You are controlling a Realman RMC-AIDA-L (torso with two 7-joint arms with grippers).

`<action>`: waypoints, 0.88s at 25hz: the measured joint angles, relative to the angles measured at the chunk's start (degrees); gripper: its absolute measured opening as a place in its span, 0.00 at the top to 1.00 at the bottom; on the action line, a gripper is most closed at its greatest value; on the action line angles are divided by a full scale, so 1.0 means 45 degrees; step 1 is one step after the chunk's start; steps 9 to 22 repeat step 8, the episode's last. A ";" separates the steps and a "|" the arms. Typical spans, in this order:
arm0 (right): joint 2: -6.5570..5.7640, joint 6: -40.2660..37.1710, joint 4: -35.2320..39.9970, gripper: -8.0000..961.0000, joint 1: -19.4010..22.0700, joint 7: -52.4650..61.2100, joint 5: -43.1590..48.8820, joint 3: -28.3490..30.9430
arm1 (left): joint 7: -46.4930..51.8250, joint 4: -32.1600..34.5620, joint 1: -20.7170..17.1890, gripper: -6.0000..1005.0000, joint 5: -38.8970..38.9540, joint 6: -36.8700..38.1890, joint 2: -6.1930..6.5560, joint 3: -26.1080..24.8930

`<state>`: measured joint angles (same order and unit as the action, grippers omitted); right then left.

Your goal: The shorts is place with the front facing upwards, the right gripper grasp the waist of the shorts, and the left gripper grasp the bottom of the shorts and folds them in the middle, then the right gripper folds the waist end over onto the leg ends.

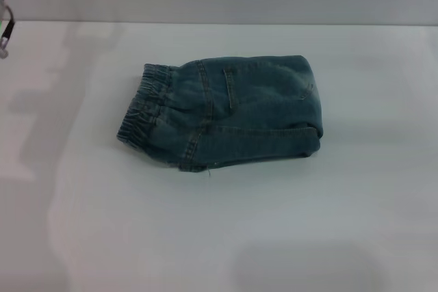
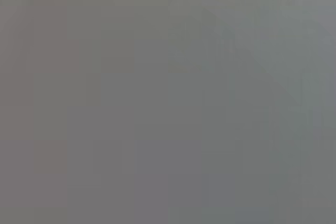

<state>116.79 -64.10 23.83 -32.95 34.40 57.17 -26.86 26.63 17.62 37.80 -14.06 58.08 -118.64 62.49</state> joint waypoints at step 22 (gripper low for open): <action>0.0126 0.0074 -0.1203 0.36 -0.0324 -0.3271 -0.4176 0.0011 | -0.1089 -0.0945 -0.0141 0.18 0.1711 0.0353 0.0013 0.0000</action>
